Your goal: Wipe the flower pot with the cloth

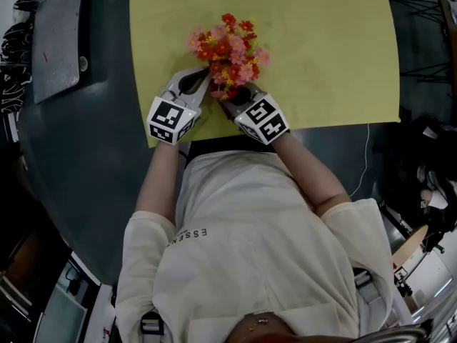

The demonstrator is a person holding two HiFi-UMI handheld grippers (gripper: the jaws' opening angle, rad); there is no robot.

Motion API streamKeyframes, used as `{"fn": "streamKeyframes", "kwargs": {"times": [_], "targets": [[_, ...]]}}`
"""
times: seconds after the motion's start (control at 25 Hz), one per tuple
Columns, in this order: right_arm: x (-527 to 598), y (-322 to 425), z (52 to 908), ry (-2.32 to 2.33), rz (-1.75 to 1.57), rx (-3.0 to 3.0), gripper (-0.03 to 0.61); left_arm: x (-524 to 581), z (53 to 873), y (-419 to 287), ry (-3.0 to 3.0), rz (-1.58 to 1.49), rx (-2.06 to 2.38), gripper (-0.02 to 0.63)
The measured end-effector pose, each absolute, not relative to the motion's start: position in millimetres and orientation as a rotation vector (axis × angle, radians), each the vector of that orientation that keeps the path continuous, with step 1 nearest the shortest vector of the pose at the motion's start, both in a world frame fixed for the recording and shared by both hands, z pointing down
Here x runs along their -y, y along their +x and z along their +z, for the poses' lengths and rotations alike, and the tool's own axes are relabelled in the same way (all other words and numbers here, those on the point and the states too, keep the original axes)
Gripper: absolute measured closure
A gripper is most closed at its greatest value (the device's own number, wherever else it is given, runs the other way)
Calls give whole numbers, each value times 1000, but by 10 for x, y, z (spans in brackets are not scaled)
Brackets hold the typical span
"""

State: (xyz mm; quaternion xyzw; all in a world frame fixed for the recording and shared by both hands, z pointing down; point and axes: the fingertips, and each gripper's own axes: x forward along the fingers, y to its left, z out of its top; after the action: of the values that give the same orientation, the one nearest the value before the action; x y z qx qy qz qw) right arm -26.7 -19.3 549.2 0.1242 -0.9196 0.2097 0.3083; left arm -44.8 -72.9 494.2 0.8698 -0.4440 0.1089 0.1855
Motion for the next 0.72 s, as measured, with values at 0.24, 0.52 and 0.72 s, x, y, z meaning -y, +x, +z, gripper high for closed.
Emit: {"fn": "streamKeyframes", "kwargs": {"times": [0.24,0.52,0.72], "targets": [[320,-4,5469,414,614,2419,518,723,4957,-431,2470,347,1234,598],[656,532,5497,612,629,2363,518,727,4968,-377,2465,315,1228,598],[1048,796,5464,758,608,2316,518,721,4955,-394,2442,252,1229,598]]}}
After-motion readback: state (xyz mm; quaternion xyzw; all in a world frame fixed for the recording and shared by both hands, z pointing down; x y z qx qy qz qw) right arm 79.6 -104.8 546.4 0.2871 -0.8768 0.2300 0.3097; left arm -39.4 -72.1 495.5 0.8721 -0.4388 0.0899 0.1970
